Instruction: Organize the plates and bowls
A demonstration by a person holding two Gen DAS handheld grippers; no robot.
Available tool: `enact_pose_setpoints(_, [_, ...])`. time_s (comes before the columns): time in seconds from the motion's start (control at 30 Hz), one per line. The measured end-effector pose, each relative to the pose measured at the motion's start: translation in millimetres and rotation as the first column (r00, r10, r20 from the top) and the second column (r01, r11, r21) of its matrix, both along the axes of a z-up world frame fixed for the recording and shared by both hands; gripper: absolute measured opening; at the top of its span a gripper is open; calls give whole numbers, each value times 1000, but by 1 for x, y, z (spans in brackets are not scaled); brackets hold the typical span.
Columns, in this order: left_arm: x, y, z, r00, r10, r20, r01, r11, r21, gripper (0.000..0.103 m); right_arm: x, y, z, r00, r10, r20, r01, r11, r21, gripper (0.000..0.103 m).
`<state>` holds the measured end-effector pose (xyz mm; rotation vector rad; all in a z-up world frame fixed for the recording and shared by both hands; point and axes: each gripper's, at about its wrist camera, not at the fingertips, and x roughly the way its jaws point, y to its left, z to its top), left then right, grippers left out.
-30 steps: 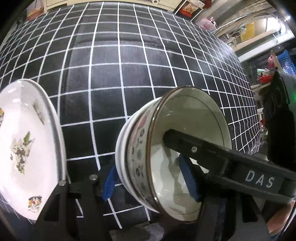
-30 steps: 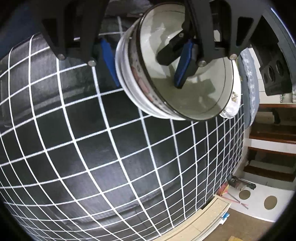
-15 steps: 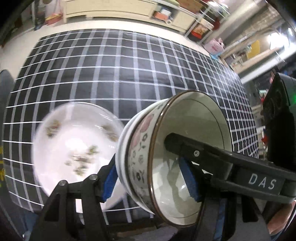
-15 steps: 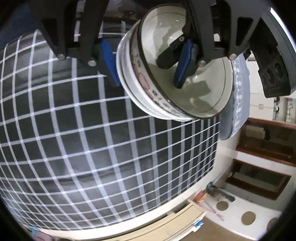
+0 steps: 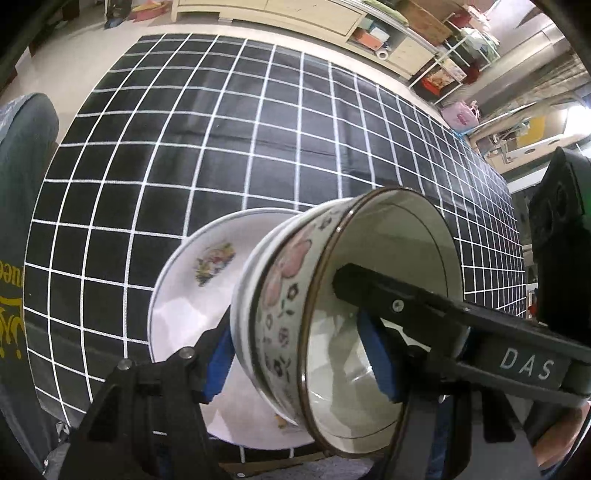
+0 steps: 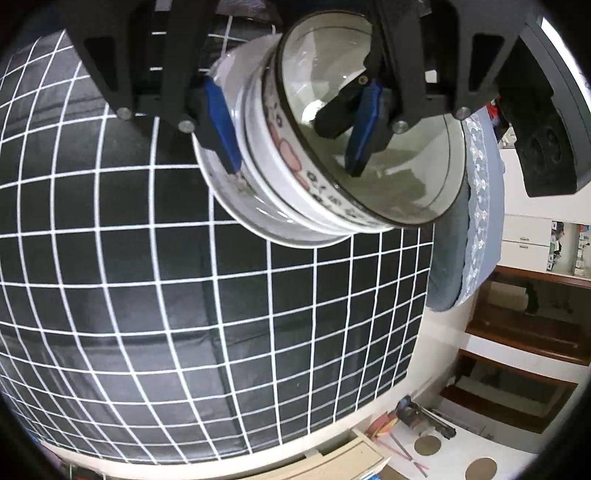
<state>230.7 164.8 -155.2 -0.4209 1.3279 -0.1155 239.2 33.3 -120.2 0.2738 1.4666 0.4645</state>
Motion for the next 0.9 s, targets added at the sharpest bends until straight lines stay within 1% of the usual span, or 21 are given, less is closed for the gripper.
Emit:
enact_pose_setpoints(0.23, [1, 10, -11, 1000, 6, -14, -6, 1000, -19, 62, -2, 7, -9, 1000, 13, -17, -14, 999, -29, 62])
enact_pose_setpoints(0.4, [3, 9, -12, 1000, -9, 2, 9, 1000, -9, 62, -1, 7, -10, 1000, 16, -10, -16, 999, -32, 62])
enact_pose_setpoints(0.6, [0, 12, -14, 1000, -18, 12, 18, 1000, -21, 61, -2, 4, -9, 999, 41, 2, -41, 999, -19, 62])
enact_pose_setpoints(0.63, [0, 12, -14, 1000, -16, 14, 16, 1000, -23, 61, -2, 4, -6, 999, 44, 16, -44, 999, -25, 62])
enact_pose_setpoints(0.7, [-2, 14, -12, 1000, -4, 26, 4, 1000, 6, 61, -3, 4, 0, 998, 48, 50, -46, 998, -53, 62])
enact_pose_setpoints(0.77, [-6, 15, -2, 998, 2, 66, -6, 998, 65, 61, -4, 2, 7, 995, 56, 83, -50, 995, -83, 62])
enact_pose_setpoints(0.83, [-10, 17, 6, 996, 6, 89, -14, 996, 83, 61, -4, -2, 15, 992, 54, 117, -42, 994, -103, 62])
enact_pose_setpoints(0.9, [-16, 20, 15, 994, 19, 109, -28, 996, 82, 61, -4, -6, 21, 990, 48, 132, -34, 994, -105, 62])
